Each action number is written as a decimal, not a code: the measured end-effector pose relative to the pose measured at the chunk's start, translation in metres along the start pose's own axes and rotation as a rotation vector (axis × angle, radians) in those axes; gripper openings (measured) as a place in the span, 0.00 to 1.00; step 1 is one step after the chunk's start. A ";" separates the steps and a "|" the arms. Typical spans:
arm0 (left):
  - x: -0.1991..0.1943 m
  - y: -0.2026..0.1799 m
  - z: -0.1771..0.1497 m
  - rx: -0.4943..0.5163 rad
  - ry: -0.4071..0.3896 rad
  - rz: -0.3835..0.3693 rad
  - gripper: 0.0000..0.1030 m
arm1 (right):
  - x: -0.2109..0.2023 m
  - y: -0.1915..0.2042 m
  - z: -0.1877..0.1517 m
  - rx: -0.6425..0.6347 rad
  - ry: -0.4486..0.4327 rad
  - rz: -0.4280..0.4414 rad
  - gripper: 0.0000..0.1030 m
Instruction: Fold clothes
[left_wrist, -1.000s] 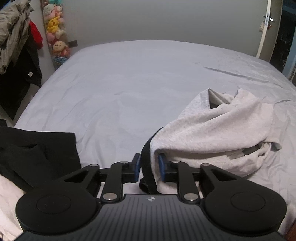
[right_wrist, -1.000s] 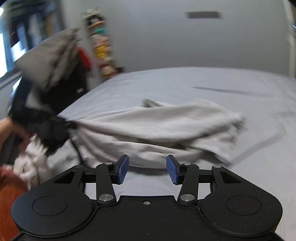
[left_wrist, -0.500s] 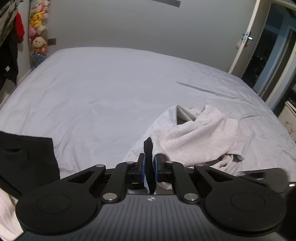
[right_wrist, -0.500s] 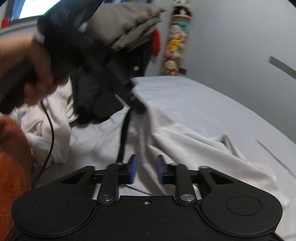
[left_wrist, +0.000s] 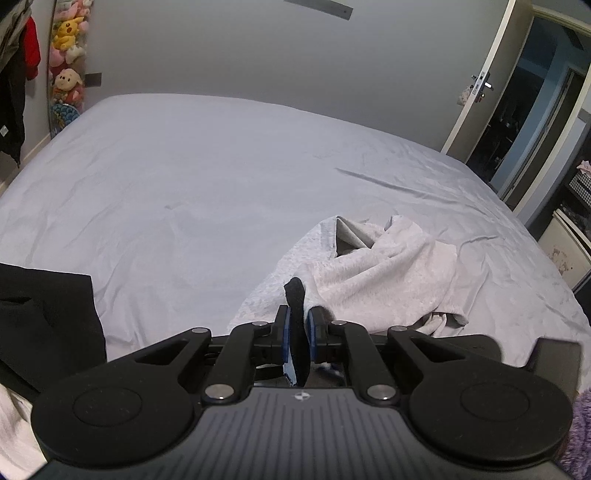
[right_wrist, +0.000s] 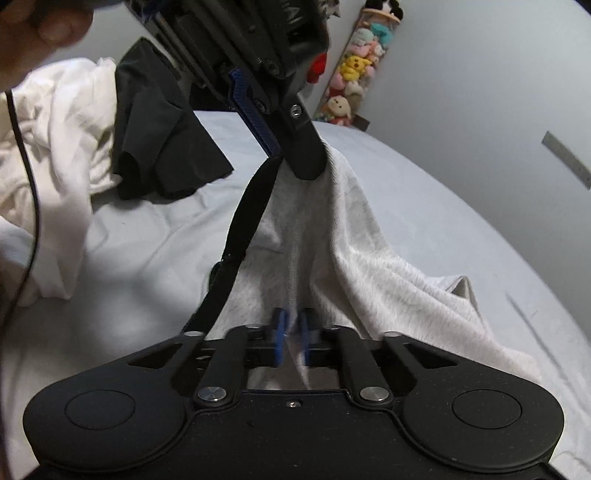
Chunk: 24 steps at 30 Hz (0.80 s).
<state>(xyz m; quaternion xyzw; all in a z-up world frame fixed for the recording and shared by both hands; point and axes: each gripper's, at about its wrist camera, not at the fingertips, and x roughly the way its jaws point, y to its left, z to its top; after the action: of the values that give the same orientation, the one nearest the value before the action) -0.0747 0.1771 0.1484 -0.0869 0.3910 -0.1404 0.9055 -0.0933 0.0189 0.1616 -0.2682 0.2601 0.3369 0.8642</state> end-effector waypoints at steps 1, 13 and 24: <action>0.000 -0.001 -0.001 0.001 0.001 0.000 0.08 | -0.006 -0.004 -0.001 0.007 -0.006 -0.004 0.00; 0.024 -0.051 -0.015 0.080 0.138 -0.160 0.14 | -0.113 -0.069 -0.014 0.109 0.002 -0.065 0.00; 0.055 -0.090 -0.036 0.252 0.232 -0.119 0.22 | -0.126 -0.139 -0.080 0.328 0.197 -0.219 0.00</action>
<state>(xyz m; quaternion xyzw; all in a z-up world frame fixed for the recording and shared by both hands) -0.0813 0.0728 0.1102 0.0211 0.4663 -0.2506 0.8482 -0.0951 -0.1758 0.2236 -0.1825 0.3639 0.1664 0.8981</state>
